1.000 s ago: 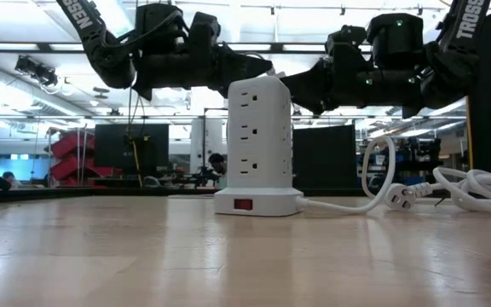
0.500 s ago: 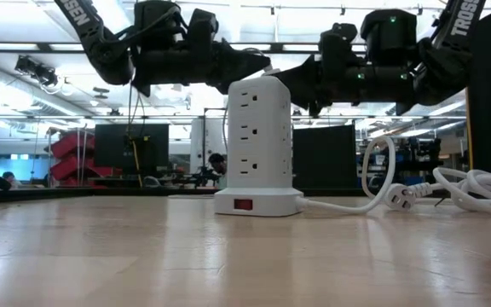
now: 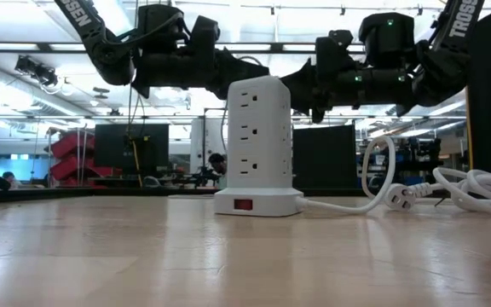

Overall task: Plug in charger
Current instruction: Insert the white charger cable into the white charger adapter

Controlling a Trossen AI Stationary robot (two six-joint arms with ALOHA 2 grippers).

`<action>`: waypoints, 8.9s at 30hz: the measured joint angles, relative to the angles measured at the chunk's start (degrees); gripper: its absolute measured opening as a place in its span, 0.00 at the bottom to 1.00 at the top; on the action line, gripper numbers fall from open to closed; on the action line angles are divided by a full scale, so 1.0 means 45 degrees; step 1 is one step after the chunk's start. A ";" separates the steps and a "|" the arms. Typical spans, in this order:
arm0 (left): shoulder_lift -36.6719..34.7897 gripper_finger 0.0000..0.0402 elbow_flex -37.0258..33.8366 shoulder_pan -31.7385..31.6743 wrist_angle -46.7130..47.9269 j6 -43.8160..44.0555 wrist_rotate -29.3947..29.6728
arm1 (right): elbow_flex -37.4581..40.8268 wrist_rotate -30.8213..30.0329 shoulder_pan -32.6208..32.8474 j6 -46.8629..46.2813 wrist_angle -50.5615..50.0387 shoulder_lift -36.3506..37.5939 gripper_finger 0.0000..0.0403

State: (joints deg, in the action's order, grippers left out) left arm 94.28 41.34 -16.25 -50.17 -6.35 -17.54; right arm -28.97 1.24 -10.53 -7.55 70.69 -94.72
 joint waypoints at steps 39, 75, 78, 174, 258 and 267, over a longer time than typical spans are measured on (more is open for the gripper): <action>0.0005 0.00 0.0345 -0.0199 0.1909 0.0151 -0.0221 | -0.0325 0.0636 0.0128 0.2413 -0.1954 0.0000 0.29; -0.1205 0.00 0.0311 -0.0219 0.1600 0.0100 0.0835 | -0.0466 -0.0342 -0.0527 0.1253 -0.4615 0.0112 0.29; -0.1205 0.00 0.0311 -0.0219 0.2045 -0.0146 0.0831 | -0.0457 -0.0375 -0.0840 0.1091 -0.5685 0.0355 0.29; -0.0437 0.00 0.0335 -0.0018 0.0055 0.1099 -0.1132 | 0.0204 -0.0763 0.0614 0.0685 -0.2786 0.1705 0.36; -0.0622 0.26 0.0340 -0.0639 0.0846 0.4994 0.1340 | -0.0477 -0.8430 0.2270 0.4425 -0.4930 0.1715 0.00; -0.0622 0.26 0.0335 -0.0423 0.0724 0.5722 0.2880 | -0.1915 -0.9394 0.2328 0.6035 -0.7367 0.1715 0.00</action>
State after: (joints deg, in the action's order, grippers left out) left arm 91.48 42.85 -18.15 -46.92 19.40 -4.58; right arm -37.59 -41.04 -0.05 19.61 37.54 -87.00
